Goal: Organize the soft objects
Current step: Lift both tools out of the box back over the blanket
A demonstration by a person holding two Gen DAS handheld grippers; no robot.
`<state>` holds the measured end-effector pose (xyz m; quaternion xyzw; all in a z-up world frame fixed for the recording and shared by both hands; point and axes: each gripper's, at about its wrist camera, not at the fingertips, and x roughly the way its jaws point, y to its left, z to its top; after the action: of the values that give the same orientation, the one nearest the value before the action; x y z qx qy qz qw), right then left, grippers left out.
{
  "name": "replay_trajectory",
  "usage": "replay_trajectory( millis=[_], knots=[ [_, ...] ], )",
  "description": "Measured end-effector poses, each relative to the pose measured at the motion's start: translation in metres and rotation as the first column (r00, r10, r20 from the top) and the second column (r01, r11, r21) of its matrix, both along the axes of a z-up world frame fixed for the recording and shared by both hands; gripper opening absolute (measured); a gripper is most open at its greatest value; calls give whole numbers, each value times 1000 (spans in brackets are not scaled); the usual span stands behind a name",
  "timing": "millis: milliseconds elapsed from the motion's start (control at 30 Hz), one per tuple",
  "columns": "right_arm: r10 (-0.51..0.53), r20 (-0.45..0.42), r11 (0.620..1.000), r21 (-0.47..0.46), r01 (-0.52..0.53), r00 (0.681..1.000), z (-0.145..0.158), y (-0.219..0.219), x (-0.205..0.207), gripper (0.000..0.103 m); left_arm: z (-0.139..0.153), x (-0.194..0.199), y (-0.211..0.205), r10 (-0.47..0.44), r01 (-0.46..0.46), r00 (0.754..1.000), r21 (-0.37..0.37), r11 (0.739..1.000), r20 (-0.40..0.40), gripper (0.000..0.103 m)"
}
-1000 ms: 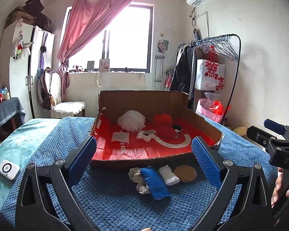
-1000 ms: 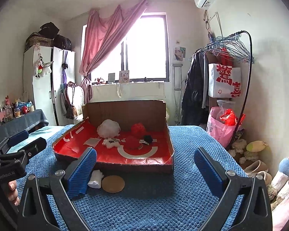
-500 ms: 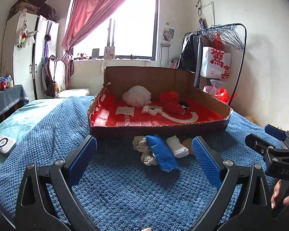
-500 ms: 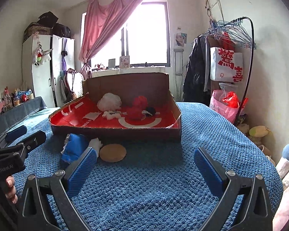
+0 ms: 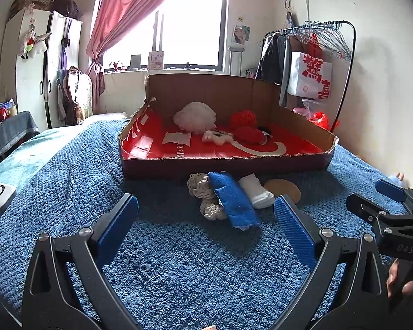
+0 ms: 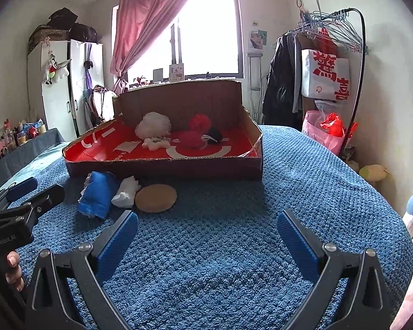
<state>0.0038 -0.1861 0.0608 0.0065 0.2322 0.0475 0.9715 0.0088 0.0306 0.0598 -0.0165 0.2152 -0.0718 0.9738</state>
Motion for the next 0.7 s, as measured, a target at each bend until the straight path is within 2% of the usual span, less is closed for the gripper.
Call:
replay_trajectory(
  millis=[433,700],
  knots=[
    [-2,-30,1000,11,2,1000,-4,-4,5,103,-4,4,0,-2,2,999,2,1000,-34,101],
    [42,-106,998,46,-37,993,3,-7,28,103,1,21,0,-31,31,994,3,1000,-103,101]
  ],
)
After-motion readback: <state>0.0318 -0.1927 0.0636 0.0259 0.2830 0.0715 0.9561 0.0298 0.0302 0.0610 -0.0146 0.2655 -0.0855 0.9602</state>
